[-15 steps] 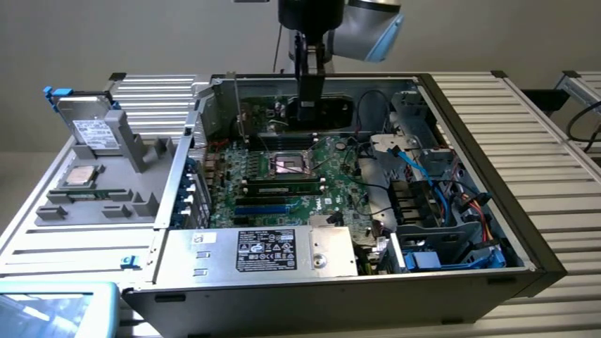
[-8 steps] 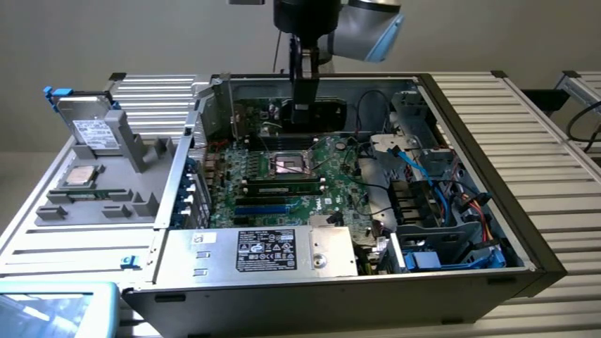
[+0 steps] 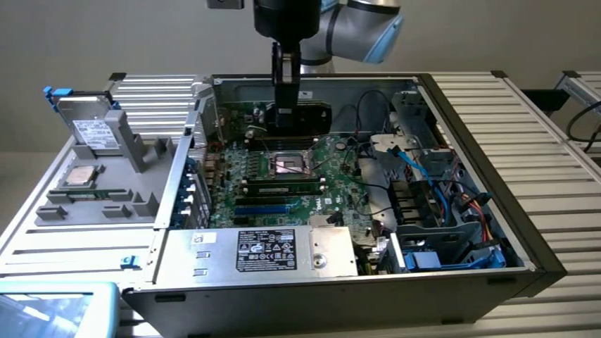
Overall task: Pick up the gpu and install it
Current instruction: 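Insert the gpu into the slot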
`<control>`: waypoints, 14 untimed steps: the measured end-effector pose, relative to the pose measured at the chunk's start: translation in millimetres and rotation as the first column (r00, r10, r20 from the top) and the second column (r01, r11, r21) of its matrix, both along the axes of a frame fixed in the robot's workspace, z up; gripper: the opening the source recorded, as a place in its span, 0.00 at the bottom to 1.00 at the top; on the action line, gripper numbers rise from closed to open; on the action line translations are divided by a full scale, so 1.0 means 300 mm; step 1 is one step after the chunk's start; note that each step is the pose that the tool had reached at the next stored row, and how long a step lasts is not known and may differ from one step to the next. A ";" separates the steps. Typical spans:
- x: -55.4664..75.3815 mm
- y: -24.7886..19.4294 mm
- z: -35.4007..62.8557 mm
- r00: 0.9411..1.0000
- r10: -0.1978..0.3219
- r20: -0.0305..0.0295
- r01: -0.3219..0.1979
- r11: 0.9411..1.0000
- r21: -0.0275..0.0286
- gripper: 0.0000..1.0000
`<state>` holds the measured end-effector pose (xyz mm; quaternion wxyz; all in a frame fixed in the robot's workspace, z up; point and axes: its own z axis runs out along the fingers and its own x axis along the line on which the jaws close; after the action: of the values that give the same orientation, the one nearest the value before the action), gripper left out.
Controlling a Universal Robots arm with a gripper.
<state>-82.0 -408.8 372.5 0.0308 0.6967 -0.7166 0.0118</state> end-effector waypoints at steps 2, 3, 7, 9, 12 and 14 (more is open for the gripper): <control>-0.012 -0.013 -0.007 1.000 0.000 0.000 0.000 1.000 0.002 0.28; -0.015 -0.020 -0.013 1.000 0.000 0.000 0.000 1.000 0.004 0.28; -0.019 -0.048 -0.037 1.000 0.000 0.000 0.000 1.000 0.009 0.28; -0.019 -0.061 -0.049 1.000 0.000 0.000 0.000 1.000 0.010 0.28; -0.019 -0.073 -0.068 1.000 0.000 0.000 0.000 1.000 0.010 0.28; -0.020 -0.075 -0.079 1.000 0.000 0.000 0.000 1.000 0.009 0.28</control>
<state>-88.0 -431.2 348.9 0.0276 0.6969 -0.7166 0.0087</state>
